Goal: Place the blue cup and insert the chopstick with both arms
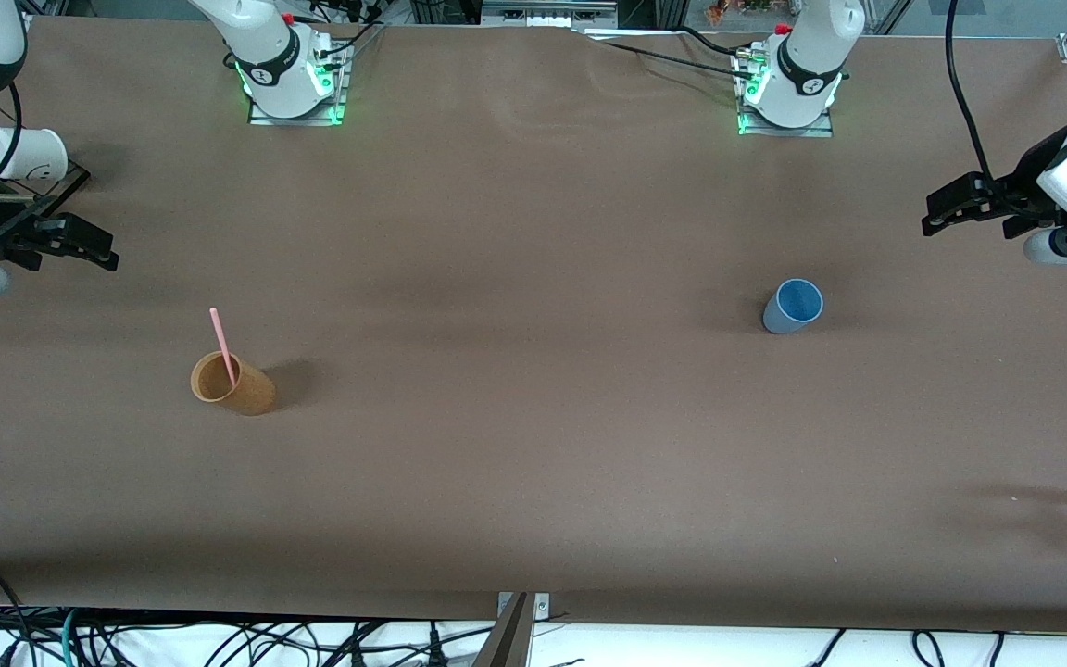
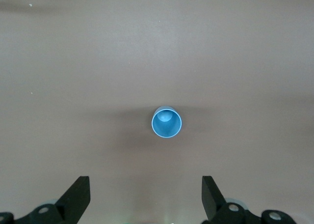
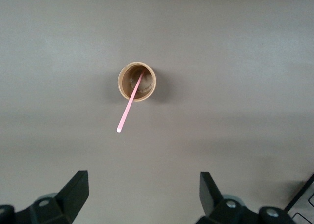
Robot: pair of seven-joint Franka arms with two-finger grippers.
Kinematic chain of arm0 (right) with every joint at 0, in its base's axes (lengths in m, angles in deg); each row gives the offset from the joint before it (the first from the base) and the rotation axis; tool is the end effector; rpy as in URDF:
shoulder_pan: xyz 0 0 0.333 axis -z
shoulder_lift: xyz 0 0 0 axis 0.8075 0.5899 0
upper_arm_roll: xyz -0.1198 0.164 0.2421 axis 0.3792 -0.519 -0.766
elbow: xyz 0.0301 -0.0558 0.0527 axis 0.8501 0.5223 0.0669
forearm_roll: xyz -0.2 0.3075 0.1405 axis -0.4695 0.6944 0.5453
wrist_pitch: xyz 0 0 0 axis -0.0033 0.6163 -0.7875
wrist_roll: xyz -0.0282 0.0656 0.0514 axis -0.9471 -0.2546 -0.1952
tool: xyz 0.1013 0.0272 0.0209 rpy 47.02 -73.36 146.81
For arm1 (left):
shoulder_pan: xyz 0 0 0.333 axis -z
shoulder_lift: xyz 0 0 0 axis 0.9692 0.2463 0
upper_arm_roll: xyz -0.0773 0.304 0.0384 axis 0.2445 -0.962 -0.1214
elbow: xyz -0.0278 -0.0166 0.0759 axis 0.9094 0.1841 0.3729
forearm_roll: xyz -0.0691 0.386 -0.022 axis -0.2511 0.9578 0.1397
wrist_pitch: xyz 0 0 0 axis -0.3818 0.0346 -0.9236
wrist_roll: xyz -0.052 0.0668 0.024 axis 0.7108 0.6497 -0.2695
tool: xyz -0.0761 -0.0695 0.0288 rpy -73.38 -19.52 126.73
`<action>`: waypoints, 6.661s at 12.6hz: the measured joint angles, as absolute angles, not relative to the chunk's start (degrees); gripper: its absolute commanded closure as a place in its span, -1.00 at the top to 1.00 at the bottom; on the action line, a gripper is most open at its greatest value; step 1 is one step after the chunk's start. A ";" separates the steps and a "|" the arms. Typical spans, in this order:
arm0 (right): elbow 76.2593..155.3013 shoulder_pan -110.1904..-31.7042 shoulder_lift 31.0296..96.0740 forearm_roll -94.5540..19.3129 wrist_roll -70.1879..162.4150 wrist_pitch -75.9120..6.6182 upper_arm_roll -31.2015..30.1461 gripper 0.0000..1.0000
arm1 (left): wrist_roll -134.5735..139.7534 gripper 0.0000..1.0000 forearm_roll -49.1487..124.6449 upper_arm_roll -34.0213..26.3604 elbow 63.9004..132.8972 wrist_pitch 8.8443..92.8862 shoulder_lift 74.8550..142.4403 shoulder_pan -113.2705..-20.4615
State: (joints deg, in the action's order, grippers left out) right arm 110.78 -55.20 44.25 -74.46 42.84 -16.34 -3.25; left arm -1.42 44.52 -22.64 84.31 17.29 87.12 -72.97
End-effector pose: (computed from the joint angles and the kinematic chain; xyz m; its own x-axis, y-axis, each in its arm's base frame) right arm 0.5835 -0.0130 0.5618 0.9998 0.0066 -0.0166 0.0066 -1.0000 0.0013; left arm 0.5635 -0.0265 0.6120 0.9940 0.0000 -0.1097 0.0037 -0.9994 0.0333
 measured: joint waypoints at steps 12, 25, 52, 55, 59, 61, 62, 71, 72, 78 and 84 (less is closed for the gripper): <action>110.78 -55.20 44.25 -74.44 42.84 -16.75 -3.36 1.00 | -1.42 1.00 44.47 -22.37 84.31 17.29 87.27 -72.46; 110.78 -55.20 44.25 -74.44 42.84 -16.75 -3.36 1.00 | -1.42 1.00 44.47 -22.37 84.31 17.29 87.27 -72.46; 110.83 -55.24 44.77 -74.44 42.89 -16.68 -3.61 1.00 | -1.42 1.00 44.47 -22.37 84.31 17.29 88.05 -72.46; 111.14 -55.88 46.41 -74.45 42.90 -16.69 -3.88 1.00 | -1.42 1.00 44.47 -22.35 84.31 17.28 88.47 -72.44; 111.59 -57.69 49.20 -74.45 42.99 -17.05 -3.97 1.00 | -1.42 1.00 44.47 -22.35 84.40 17.42 90.30 -72.45; 115.25 -58.57 49.75 -74.46 42.95 -22.54 -3.98 1.00 | -1.42 1.00 44.47 -22.40 85.03 18.95 92.74 -72.50; 118.15 -58.60 49.61 -74.46 42.82 -25.72 -3.97 1.00 | -1.42 1.00 44.47 -22.49 86.34 21.22 94.22 -72.64; 132.16 -58.65 49.49 -74.46 42.30 -40.01 -4.83 0.98 | -3.55 1.00 48.10 -22.56 111.15 51.93 96.82 -73.22; 132.18 -58.66 50.02 -74.46 42.26 -40.28 -5.02 0.85 | -4.42 1.00 48.15 -22.56 113.49 54.27 96.81 -73.19; 132.19 -58.69 52.05 -74.43 42.16 -41.38 -5.18 -0.41 | -5.33 1.00 48.17 -22.54 125.65 64.62 93.97 -72.38; 131.83 -58.69 52.26 -73.67 42.10 -41.35 -5.18 -0.81 | -5.36 1.00 48.17 -22.53 134.07 72.55 91.32 -71.11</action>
